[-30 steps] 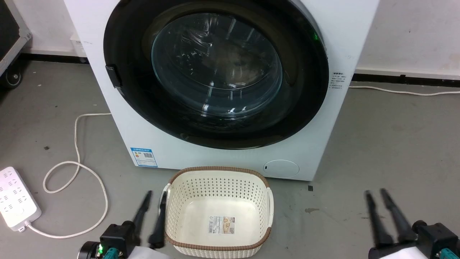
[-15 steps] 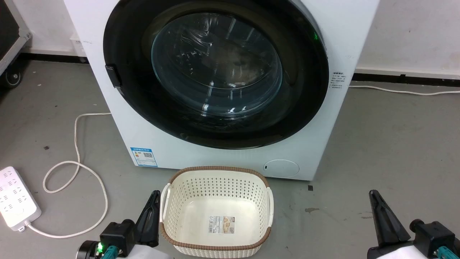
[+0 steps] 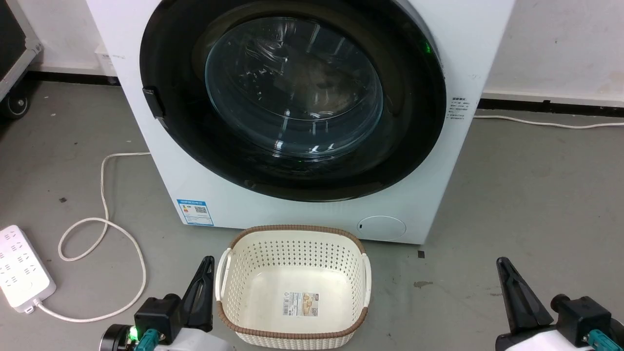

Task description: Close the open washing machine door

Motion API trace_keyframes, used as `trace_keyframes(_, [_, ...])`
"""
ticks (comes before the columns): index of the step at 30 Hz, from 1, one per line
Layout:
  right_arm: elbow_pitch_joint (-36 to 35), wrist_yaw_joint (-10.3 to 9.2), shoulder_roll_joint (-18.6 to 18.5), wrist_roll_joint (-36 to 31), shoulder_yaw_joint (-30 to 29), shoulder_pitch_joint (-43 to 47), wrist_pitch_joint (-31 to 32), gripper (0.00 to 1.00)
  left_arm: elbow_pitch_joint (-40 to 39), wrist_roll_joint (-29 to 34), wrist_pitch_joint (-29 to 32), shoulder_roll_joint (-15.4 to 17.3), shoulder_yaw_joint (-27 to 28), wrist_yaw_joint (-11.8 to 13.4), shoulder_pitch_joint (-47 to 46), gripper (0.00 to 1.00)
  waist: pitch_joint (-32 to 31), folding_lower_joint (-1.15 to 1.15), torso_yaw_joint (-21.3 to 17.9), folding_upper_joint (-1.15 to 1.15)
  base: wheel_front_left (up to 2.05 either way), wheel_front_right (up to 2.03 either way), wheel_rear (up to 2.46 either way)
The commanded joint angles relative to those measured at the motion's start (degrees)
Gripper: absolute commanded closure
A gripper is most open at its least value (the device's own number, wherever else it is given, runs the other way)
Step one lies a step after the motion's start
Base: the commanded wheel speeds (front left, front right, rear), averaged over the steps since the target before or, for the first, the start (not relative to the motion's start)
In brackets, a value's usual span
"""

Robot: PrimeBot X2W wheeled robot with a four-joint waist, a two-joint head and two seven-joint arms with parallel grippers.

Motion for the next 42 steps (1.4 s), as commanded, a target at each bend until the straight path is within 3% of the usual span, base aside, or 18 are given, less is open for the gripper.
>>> trace_keyframes(1, [-0.5, 0.0, 0.1, -0.6, 0.2, -0.8, 0.3, 1.0, -0.3, 0.6, 0.4, 0.0, 0.2, 0.2, -0.3, 1.0, 0.0, 0.0, 0.0, 0.0, 0.0, 0.0, 0.0])
trace_keyframes(42, [-2.4, -0.02, 0.3, -2.1, 1.6, -2.0, 5.3, 1.0, -3.3, 3.1, 5.4, 0.0, 1.4, 2.0, -0.7, 1.0, 0.2, 0.0, -0.1, 0.0, 0.0, 0.0, 0.0])
